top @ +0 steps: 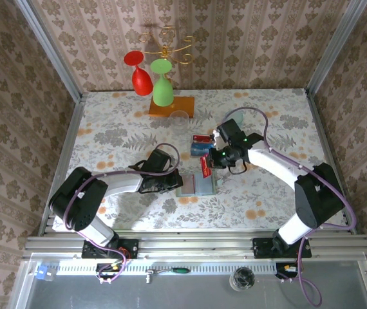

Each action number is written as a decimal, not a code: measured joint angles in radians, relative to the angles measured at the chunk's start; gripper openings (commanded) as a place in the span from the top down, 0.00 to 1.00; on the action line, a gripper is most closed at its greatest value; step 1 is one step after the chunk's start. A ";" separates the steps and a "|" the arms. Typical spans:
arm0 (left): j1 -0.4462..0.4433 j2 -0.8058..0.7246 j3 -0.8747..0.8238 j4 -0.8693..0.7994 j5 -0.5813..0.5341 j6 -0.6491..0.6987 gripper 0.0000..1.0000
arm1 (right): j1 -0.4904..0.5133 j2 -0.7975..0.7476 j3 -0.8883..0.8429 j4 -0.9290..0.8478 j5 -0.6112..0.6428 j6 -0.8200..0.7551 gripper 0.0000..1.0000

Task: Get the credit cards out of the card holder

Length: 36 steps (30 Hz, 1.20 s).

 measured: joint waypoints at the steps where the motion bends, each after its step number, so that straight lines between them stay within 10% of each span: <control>1: 0.003 0.000 0.001 -0.001 0.000 0.002 0.93 | -0.002 0.000 0.026 -0.022 0.008 -0.039 0.96; 22: 0.049 -0.132 0.004 -0.055 -0.001 0.025 0.86 | -0.016 0.271 0.540 -0.354 0.240 -0.963 1.00; 36: 0.090 -0.180 -0.013 -0.105 -0.030 0.036 0.85 | -0.070 0.614 1.006 -0.542 0.264 -1.190 1.00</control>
